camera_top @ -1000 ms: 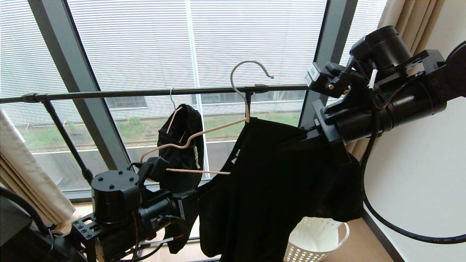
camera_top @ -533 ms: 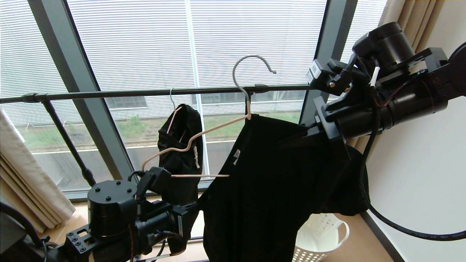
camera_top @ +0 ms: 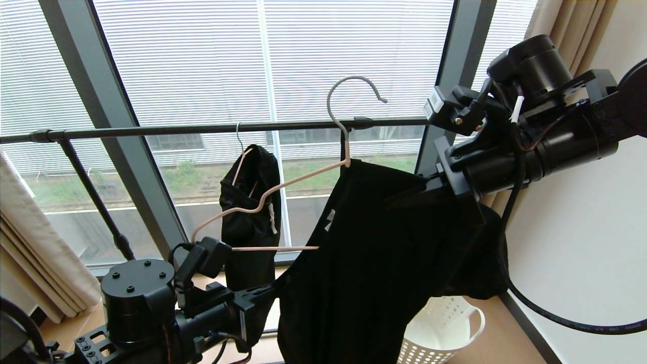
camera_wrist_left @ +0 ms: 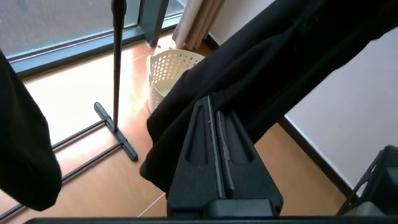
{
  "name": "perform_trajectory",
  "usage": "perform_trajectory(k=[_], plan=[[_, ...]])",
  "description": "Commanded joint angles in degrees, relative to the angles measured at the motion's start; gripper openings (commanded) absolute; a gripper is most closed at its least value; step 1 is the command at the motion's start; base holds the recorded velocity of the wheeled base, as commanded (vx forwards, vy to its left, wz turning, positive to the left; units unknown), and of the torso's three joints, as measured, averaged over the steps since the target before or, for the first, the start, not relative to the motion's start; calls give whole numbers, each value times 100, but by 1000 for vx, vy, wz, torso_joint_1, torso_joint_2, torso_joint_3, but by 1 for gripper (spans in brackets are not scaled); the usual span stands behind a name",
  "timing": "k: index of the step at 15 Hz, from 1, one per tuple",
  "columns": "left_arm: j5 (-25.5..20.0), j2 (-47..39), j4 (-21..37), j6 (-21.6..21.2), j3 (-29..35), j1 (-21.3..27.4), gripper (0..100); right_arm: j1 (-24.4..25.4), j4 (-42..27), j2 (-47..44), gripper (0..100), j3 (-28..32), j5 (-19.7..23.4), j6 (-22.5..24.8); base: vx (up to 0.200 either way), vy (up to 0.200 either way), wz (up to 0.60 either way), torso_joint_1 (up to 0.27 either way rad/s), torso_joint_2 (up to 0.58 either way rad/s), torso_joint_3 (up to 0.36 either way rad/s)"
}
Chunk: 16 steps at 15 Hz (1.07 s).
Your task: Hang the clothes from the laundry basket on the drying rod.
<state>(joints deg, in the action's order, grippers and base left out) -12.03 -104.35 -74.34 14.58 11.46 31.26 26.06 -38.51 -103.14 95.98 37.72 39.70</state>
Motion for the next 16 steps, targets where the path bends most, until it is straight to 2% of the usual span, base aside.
perform_trajectory(k=[1, 7, 9, 16], plan=[[-10, -6, -2, -104, -65, 3, 0, 4, 1, -48, 0, 0, 8, 2, 0, 0, 0, 0, 0, 0], [-1, 3, -151, -122, -118, 91, 0, 83, 1, -127, 0, 0, 8, 2, 0, 0, 0, 0, 0, 0], [-1, -15, -344, -113, -162, 56, 0, 48, 1, -83, 0, -79, 8, 2, 0, 0, 0, 0, 0, 0], [-10, -33, -353, -104, -135, -102, 0, -163, 37, 146, 0, -281, 8, 2, 0, 0, 0, 0, 0, 0]])
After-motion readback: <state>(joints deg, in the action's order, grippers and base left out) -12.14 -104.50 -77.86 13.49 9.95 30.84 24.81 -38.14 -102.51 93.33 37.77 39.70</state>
